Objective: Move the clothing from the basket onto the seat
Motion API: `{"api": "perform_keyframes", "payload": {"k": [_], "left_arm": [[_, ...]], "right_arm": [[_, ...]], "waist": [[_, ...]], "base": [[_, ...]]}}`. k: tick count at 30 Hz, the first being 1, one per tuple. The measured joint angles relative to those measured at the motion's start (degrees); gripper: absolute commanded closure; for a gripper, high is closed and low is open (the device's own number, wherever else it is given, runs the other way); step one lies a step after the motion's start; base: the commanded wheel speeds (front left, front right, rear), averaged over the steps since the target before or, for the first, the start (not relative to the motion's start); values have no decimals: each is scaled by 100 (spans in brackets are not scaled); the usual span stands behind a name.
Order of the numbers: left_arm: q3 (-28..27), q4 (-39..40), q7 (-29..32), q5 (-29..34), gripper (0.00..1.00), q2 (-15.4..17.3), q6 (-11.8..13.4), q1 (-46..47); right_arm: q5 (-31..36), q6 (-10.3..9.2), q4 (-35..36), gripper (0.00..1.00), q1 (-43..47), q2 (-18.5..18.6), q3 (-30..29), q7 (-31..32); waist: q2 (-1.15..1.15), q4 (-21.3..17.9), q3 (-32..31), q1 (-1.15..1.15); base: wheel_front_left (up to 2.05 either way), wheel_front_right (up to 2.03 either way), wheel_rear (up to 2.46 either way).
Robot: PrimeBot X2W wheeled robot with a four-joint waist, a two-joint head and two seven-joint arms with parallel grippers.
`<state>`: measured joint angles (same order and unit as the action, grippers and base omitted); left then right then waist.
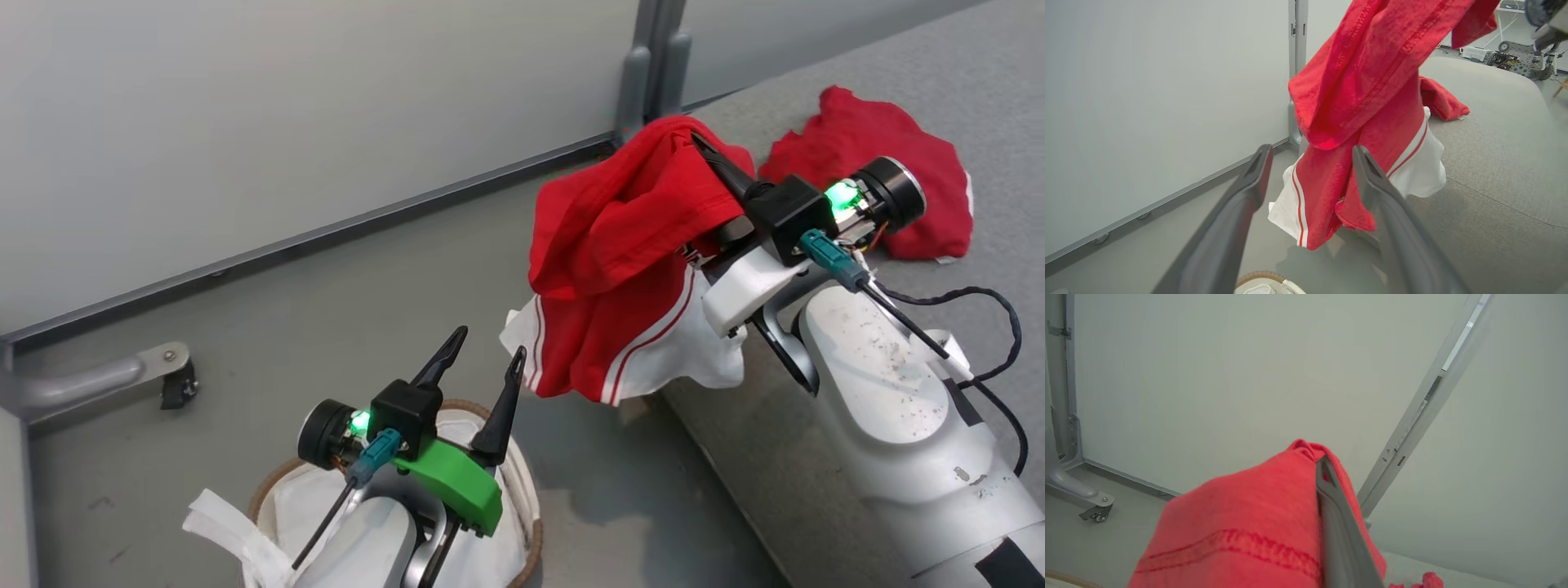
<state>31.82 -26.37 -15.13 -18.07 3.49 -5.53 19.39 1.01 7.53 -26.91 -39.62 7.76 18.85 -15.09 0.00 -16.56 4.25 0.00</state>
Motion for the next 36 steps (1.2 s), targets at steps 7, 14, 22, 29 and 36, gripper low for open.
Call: {"api": "perform_keyframes", "payload": {"k": [7, 14, 22, 29, 36], "left_arm": [[33, -15, 0, 138, 0, -42, -78, 50], [108, -73, 0, 263, 0, -53, -130, 167], [165, -116, 0, 356, 0, -57, -156, 281], [162, -91, 0, 444, 0, -8, -162, 421], [170, 46, 0, 515, 0, 76, -177, 626]], "right_arm": [[16, 0, 42, 100, 26, 63, -211, 0], [54, 0, 65, 100, 58, 55, -428, 0], [214, 0, -213, 100, -326, 93, -772, 1], [257, 0, -550, 100, -1596, 516, -1066, 1], [267, 0, -822, 100, -3093, 1600, -1646, 202]], "waist": [[0, -642, 210, 0], [0, -1035, 548, 0], [0, -1010, 941, 0], [0, -698, 1253, 0], [0, -350, 1637, 0]], "base": [[0, 0, 0], [0, 0, 0], [0, 0, 0], [0, 0, 0], [0, 0, 0]]}}
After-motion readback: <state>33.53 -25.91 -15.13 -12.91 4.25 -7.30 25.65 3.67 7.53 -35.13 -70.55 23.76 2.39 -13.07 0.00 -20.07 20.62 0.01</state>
